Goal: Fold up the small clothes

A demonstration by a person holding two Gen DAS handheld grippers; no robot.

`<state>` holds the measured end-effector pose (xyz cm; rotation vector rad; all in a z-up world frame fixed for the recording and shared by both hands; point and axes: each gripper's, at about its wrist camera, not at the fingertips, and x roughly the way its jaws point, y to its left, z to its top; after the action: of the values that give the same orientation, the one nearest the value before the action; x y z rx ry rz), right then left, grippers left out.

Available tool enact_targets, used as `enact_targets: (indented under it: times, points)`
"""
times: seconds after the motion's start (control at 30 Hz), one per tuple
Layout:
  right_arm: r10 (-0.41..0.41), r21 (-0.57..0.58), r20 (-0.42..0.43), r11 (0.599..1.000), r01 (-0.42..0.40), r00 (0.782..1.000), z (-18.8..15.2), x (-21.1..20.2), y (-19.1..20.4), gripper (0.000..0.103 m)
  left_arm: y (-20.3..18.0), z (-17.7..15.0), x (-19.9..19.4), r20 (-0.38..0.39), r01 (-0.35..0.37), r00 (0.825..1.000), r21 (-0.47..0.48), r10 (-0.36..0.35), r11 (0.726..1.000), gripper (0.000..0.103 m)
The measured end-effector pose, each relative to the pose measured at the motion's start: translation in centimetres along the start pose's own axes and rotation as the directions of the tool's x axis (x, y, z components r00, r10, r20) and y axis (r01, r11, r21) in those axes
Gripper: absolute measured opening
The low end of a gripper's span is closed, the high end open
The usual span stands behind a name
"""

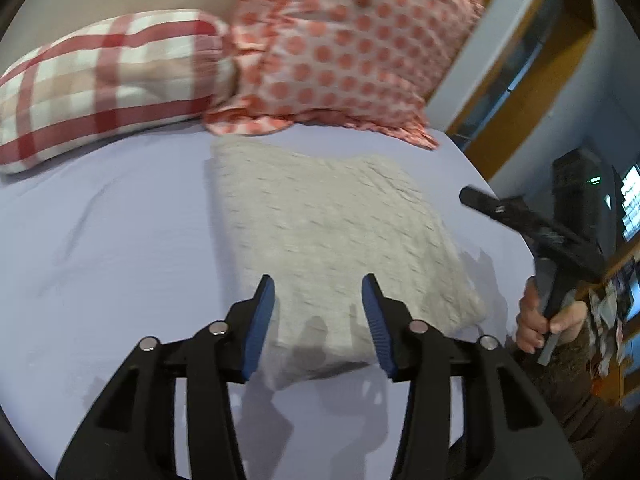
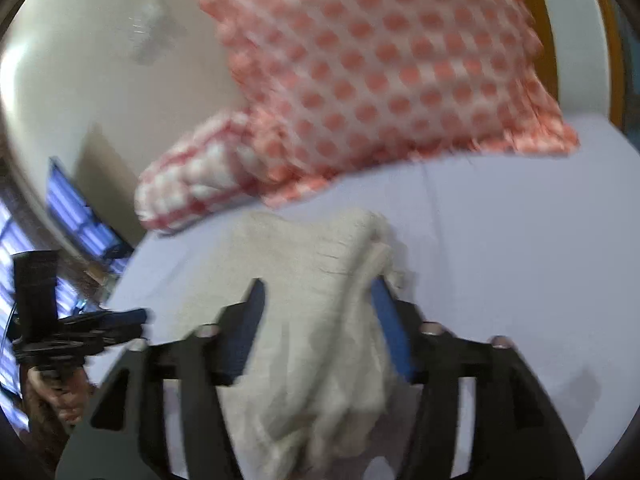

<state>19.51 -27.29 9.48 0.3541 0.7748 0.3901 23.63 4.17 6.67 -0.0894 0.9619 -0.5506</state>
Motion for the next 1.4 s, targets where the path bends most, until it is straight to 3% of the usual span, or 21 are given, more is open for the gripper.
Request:
enact_targets:
  times: [0.1,0.17,0.2,0.23,0.27,0.4,0.43,0.47,0.5,0.53,0.63,0.83,0.97,1.07,1.27,1.4]
  points:
    - [0.102,-0.069,-0.039,0.992,-0.105,0.994,-1.6,-1.2,2.6,0.06,-1.2,-1.1,1.6,-0.048,0.018,0.999,0.025,-0.017,1.0,0.046]
    - [0.151,-0.074,-0.124,0.984,-0.161,0.981,-3.3,-0.1,3.5,0.06,-1.5,-2.0,3.1,-0.083,-0.004,0.997,0.039,0.008,0.999,0.048]
    - [0.135,-0.071,-0.162,0.986,-0.148,0.978,-4.0,0.8,3.5,0.059,-1.4,-2.5,3.8,-0.097,-0.029,0.995,0.039,0.033,0.999,0.048]
    - [0.063,-0.074,-0.202,0.994,-0.079,0.977,-4.8,2.2,3.0,0.058,-1.1,-2.9,4.8,-0.121,-0.051,0.991,0.027,0.054,0.998,0.048]
    - [0.02,-0.067,-0.23,0.997,-0.037,0.973,-5.3,3.3,2.3,0.052,-0.7,-3.2,5.6,-0.135,-0.056,0.989,0.015,0.058,0.998,0.047]
    - [0.091,0.059,-0.196,0.995,-0.081,0.976,-5.2,2.5,0.4,0.051,-0.8,-3.7,3.7,-0.078,-0.042,0.996,-0.016,0.04,0.999,0.045]
    - [0.069,0.037,-0.164,0.997,-0.064,0.984,-5.3,1.2,1.1,0.055,-1.5,-4.1,2.3,-0.044,-0.07,0.997,-0.005,0.069,0.998,0.051]
    - [0.028,0.008,-0.137,1.0,-0.028,0.99,-5.5,0.0,1.8,0.075,-2.2,-4.6,1.2,-0.017,-0.114,0.993,0.012,0.114,0.993,0.057]
    - [-0.007,-0.011,-0.119,1.0,0.005,0.993,-5.9,-0.8,2.3,0.094,-2.8,-5.1,0.5,-0.003,-0.151,0.989,0.019,0.151,0.988,0.07]
    - [-0.061,-0.04,-0.094,0.998,0.057,0.994,-6.6,-1.9,3.2,0.098,-3.5,-5.8,-0.3,0.01,-0.208,0.978,0.023,0.208,0.978,0.081]
    - [-0.17,-0.115,-0.054,0.98,0.163,0.984,-8.9,-3.5,5.6,0.102,-4.8,-8.1,-1.2,0.016,-0.31,0.951,0.003,0.31,0.951,0.092]
    - [-0.347,-0.131,-0.127,0.935,0.331,0.929,-12.5,-2.0,7.7,0.102,-4.5,-11.4,-0.1,-0.081,-0.272,0.961,-0.104,0.264,0.957,0.094]
    - [-0.384,-0.115,-0.163,0.922,0.369,0.909,-14.2,-1.0,7.7,0.102,-4.4,-12.5,1.0,-0.105,-0.305,0.951,-0.134,0.292,0.943,0.095]
    - [-0.443,-0.138,-0.171,0.895,0.424,0.88,-15.1,-0.3,7.8,0.102,-4.6,-12.9,1.3,-0.102,-0.323,0.945,-0.136,0.311,0.937,0.095]
    - [-0.477,-0.161,-0.178,0.877,0.453,0.861,-15.9,0.4,7.9,0.102,-5.2,-13.2,2.0,-0.095,-0.357,0.933,-0.114,0.348,0.927,0.095]
    - [-0.5,-0.169,-0.186,0.865,0.473,0.846,-16.5,0.8,7.7,0.102,-5.5,-13.6,2.2,-0.094,-0.375,0.926,-0.102,0.367,0.921,0.101]
